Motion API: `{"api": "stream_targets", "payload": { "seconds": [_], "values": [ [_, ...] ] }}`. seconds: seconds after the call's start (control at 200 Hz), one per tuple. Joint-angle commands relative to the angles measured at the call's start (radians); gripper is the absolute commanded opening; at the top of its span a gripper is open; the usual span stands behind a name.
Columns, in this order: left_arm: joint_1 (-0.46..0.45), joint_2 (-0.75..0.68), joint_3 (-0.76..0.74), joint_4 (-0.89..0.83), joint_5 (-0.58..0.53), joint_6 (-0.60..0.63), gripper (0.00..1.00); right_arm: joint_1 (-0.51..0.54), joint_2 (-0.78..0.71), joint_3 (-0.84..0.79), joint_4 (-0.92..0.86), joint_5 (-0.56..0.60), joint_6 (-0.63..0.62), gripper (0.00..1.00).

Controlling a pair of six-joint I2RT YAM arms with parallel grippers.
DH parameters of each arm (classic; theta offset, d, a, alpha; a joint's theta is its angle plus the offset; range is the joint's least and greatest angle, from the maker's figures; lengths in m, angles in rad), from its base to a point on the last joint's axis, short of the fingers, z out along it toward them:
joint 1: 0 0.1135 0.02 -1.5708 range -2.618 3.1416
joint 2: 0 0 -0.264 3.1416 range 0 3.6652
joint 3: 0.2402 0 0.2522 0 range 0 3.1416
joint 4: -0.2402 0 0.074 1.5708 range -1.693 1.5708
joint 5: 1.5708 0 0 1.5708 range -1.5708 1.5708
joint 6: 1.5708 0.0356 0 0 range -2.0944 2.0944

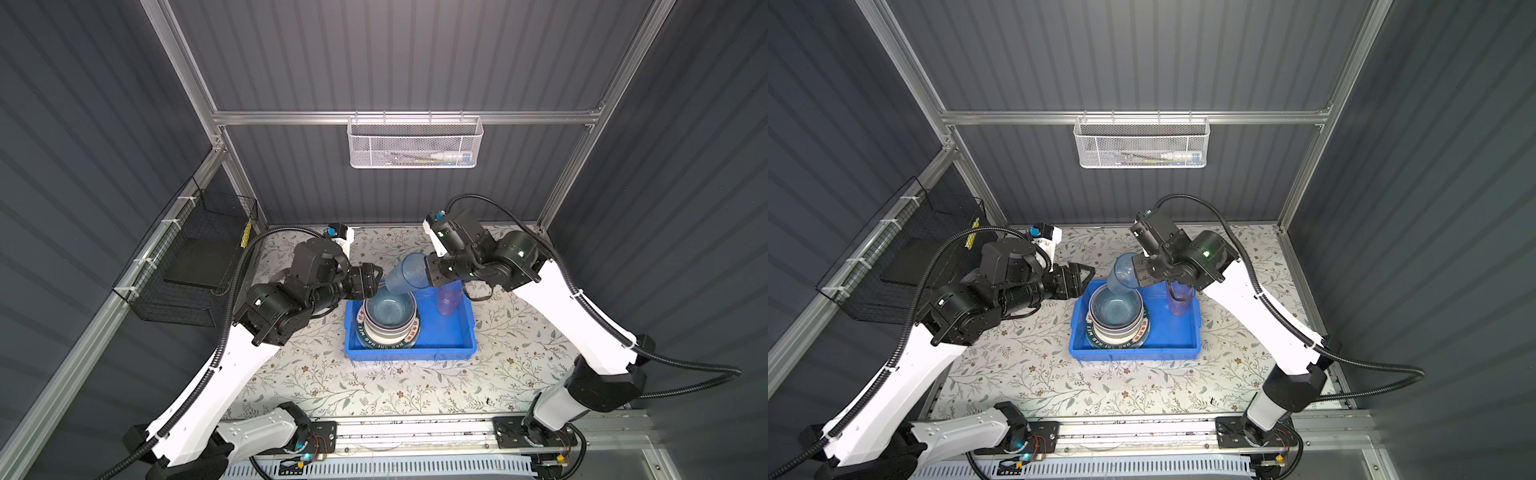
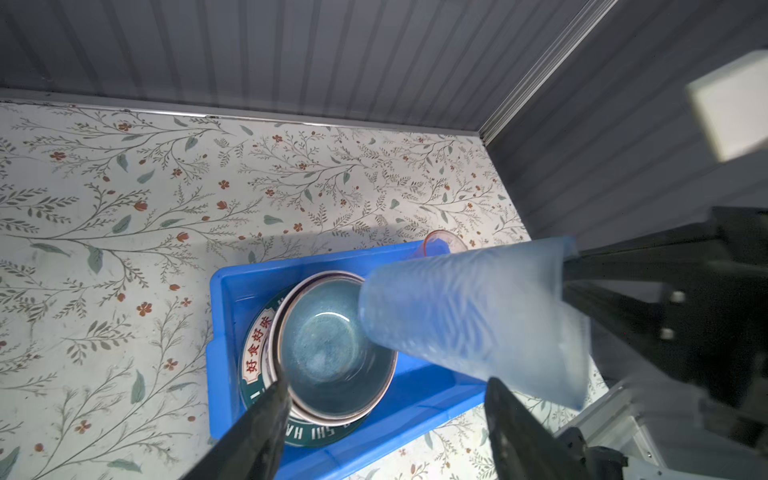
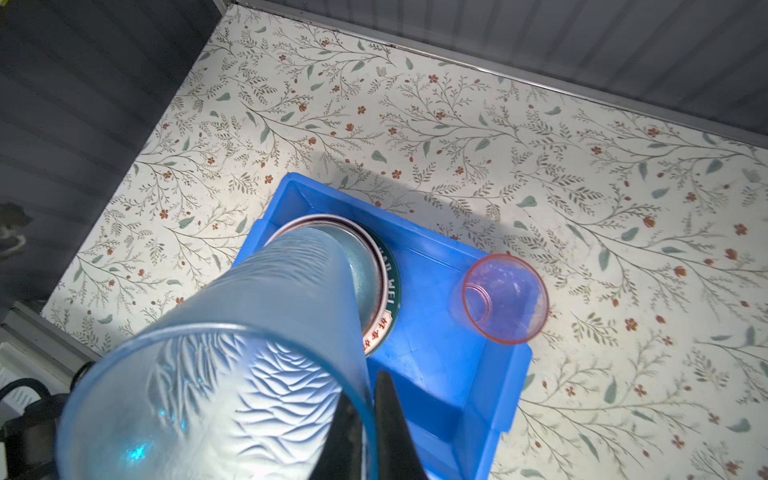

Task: Place the mixed dishes into the plastic bin
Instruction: 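Lower the frosted blue cup into the bin beside the pink cup with right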

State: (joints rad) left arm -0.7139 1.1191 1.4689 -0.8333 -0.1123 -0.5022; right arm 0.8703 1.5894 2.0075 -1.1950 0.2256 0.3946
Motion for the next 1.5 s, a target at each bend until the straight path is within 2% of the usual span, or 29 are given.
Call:
{"api": "stream_targets", "payload": {
  "seconds": [0.0, 0.14, 0.235, 0.405, 0.575, 0.891, 1.201, 1.491],
  "values": [
    [-0.001, -0.012, -0.063, 0.010, -0.042, -0.002, 0.80, -0.008, -0.043, -0.051, -0.110, 0.043, 0.007, 0.00],
    [-0.001, -0.045, -0.142, 0.024, -0.096, -0.003, 0.86, -0.016, -0.086, -0.121, -0.185, 0.020, 0.018, 0.00],
    [-0.001, -0.069, -0.170, -0.005, -0.160, 0.032, 0.99, -0.020, -0.121, -0.197, -0.184, 0.026, 0.014, 0.00],
    [0.000, -0.139, -0.227, 0.018, -0.154, 0.115, 1.00, -0.045, -0.178, -0.345, -0.144, 0.006, 0.045, 0.00],
    [0.001, -0.158, -0.247, -0.065, -0.232, 0.114, 1.00, -0.072, -0.230, -0.475, -0.102, 0.017, 0.081, 0.00],
    [0.001, -0.201, -0.309, -0.064, -0.249, 0.083, 1.00, -0.140, -0.277, -0.669, -0.004, -0.035, 0.091, 0.00],
    [0.001, -0.217, -0.309, -0.087, -0.313, 0.059, 1.00, -0.166, -0.257, -0.737, 0.032, -0.042, 0.092, 0.00],
    [0.001, -0.206, -0.323, -0.085, -0.315, 0.049, 1.00, -0.166, -0.230, -0.792, 0.050, -0.023, 0.104, 0.00]
  ]
}}
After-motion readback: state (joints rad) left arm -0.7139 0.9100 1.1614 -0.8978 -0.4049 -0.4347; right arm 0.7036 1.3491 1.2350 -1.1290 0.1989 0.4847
